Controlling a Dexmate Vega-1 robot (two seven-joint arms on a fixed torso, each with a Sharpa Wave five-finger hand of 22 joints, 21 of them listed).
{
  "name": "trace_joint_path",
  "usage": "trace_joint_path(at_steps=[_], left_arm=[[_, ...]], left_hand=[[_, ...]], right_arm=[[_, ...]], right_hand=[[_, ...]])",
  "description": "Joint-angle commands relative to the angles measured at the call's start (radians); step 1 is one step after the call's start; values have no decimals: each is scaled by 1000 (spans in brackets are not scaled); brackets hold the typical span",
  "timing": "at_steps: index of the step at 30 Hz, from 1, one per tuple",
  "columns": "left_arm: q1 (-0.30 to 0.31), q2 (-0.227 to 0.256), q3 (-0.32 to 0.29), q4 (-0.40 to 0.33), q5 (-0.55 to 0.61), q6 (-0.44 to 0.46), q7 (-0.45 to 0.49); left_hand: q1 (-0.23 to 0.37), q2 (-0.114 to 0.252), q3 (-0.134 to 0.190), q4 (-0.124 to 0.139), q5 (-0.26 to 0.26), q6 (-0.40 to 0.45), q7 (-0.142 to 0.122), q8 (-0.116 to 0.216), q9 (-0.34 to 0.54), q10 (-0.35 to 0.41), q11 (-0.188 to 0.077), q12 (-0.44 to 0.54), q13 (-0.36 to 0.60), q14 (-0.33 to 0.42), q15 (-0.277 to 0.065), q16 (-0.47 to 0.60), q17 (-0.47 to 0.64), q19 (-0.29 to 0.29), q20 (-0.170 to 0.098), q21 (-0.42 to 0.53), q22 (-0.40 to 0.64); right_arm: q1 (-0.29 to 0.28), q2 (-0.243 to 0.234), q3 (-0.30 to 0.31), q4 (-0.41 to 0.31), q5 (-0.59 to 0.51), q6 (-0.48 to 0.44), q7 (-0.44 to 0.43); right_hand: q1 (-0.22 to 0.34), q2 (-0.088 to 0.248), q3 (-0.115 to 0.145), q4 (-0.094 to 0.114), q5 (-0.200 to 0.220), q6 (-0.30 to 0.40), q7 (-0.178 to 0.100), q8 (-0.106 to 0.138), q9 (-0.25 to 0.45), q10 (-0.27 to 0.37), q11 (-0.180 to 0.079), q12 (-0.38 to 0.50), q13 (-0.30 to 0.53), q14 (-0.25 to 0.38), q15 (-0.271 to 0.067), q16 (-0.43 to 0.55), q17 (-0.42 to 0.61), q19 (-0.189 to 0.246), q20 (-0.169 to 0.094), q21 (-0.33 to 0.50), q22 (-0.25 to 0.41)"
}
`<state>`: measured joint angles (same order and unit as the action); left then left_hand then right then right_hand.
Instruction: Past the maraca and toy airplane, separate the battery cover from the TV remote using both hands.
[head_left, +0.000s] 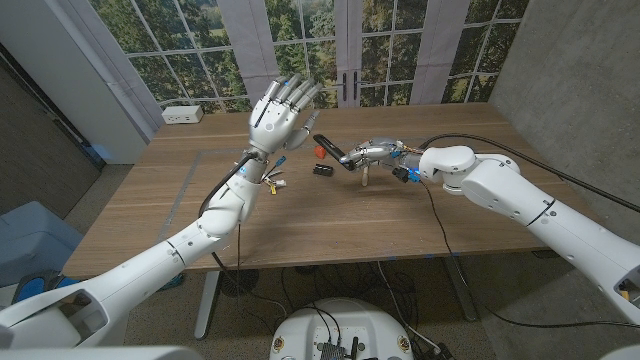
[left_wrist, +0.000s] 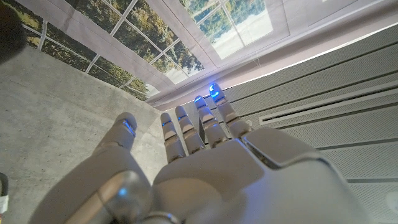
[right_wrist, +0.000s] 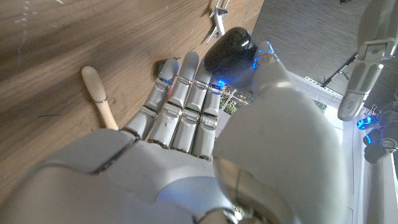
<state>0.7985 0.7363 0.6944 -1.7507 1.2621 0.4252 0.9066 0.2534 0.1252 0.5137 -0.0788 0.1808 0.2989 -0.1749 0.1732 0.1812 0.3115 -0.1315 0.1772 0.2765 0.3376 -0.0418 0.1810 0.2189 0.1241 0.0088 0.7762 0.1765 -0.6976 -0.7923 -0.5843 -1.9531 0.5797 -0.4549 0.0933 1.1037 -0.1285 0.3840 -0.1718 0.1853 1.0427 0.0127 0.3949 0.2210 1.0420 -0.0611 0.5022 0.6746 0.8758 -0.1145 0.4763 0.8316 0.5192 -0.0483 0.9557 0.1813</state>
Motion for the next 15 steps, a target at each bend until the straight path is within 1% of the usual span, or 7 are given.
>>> trace_joint_path(at_steps=[1,3,5,8,12,13,15], left_arm=[[69,-3,-70,-101,-278,-37,-99],[82,-4,-87,-117,-320,-49,-116],[93,5,-103,-133,-360,-69,-139],[111,11,-134,-157,-434,-104,-169],[137,19,-181,-189,-549,-158,-220],[141,23,-192,-198,-575,-166,-242],[148,33,-212,-214,-626,-181,-291]], left_hand=[[-64,-2,1,20,-8,-65,-4,-5,0,-63,31,-2,-31,-52,-86,-1,-18,-32,9,-31,-2],[-86,-5,0,24,-9,-84,-5,-4,-1,-91,31,-3,-44,-80,-78,-4,-24,-44,11,-44,-3],[-101,-7,-2,28,-9,-93,-11,-2,-1,-111,41,-5,-51,-92,-71,-4,-27,-51,12,-53,-4],[-125,-9,-3,34,-8,-118,-13,-4,-2,-142,39,-5,-63,-124,-63,-7,-31,-62,12,-68,-5],[-174,-11,-2,46,-5,-191,-14,-6,-4,-202,44,-2,-84,-193,-49,-10,-39,-80,18,-101,-6],[-181,-11,-1,48,-5,-194,-15,-4,-5,-209,31,-1,-87,-199,-46,-8,-39,-85,18,-108,-7],[-188,-12,-1,50,-4,-204,-18,-4,-5,-223,22,-2,-89,-214,-42,-10,-40,-93,18,-116,-7]], right_arm=[[-3,-5,-12,-15,-60,-5,-46],[-2,-5,-13,-18,-68,-13,-54],[-2,-4,-14,-19,-75,-14,-57],[0,-3,-17,-20,-88,-19,-63],[-1,-1,-18,-20,-97,-21,-67],[-1,0,-19,-20,-101,-23,-70],[0,0,-23,-23,-115,-26,-78]], right_hand=[[215,214,10,3,7,10,-1,5,2,55,-50,-3,0,6,-117,-2,6,-1,-25,7,3],[215,214,10,3,7,10,-2,5,2,55,-51,-3,1,6,-117,-3,7,-2,-25,8,3],[215,213,10,3,6,10,-3,5,2,55,-51,-3,3,7,-117,-3,8,-2,-25,9,3],[215,214,11,3,7,10,-3,4,2,56,-50,-4,3,7,-117,-5,10,-3,-25,11,3],[214,213,10,3,7,9,-2,3,2,57,-50,-5,3,7,-116,-7,12,-4,-25,14,2],[214,214,11,4,7,11,-3,4,2,58,-50,-6,2,7,-116,-8,12,-4,-25,14,2],[213,213,11,4,7,15,-2,5,2,55,-50,-6,5,8,-117,-9,14,-5,-26,16,2]])
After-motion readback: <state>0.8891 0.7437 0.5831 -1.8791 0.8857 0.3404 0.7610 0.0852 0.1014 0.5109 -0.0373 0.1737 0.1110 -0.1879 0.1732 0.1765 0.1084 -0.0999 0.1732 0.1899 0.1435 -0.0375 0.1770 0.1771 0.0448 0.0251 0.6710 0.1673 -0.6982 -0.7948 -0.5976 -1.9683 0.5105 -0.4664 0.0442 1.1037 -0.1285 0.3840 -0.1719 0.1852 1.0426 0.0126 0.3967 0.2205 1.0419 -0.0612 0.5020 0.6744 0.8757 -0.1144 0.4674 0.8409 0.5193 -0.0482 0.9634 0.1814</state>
